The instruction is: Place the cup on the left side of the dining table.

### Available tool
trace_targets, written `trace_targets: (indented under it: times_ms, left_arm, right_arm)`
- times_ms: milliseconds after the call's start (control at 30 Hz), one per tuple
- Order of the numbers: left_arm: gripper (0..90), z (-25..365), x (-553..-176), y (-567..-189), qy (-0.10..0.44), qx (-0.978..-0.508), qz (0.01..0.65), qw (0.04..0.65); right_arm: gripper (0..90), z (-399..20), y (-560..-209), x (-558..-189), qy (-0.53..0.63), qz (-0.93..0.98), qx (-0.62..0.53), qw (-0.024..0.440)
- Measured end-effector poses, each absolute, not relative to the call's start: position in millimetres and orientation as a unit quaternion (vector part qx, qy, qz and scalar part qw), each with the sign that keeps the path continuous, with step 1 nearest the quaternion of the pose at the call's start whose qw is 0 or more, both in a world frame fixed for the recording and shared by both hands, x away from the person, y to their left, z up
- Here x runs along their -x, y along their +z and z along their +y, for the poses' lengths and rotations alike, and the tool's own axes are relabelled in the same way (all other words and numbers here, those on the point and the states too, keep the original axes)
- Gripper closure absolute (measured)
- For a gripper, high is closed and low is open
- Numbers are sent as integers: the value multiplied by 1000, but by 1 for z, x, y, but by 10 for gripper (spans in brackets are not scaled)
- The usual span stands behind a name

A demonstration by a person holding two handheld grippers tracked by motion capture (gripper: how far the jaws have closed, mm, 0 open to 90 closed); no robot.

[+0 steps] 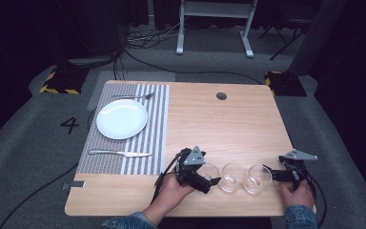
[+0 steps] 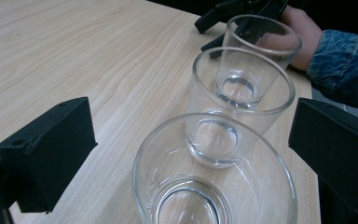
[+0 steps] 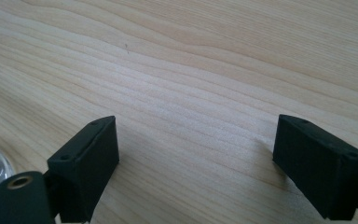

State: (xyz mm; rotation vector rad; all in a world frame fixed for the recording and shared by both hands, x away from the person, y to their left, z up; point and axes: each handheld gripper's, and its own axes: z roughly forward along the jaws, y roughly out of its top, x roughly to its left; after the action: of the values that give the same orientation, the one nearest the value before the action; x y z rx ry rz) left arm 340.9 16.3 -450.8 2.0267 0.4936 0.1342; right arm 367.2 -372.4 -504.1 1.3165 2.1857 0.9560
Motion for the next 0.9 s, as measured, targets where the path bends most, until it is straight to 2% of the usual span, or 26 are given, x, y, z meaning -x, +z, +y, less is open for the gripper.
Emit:
trace_targets:
  times_ms: [567,600,700,900]
  left_arm:
    - [1,8,-338,-478,32,-865,196,461]
    - [5,7,-339,-481,28,-873,200,444]
    - [92,6,-340,-485,27,-879,207,429]
    - [158,8,-340,-487,18,-883,198,425]
  right_arm:
    - [145,-372,-504,-367,343,785,-473,207]
    - [145,-372,-504,-367,343,785,-473,207]
    - [145,-373,-504,-367,343,785,-473,207]
    - [145,-373,-504,-367,343,785,-473,207]
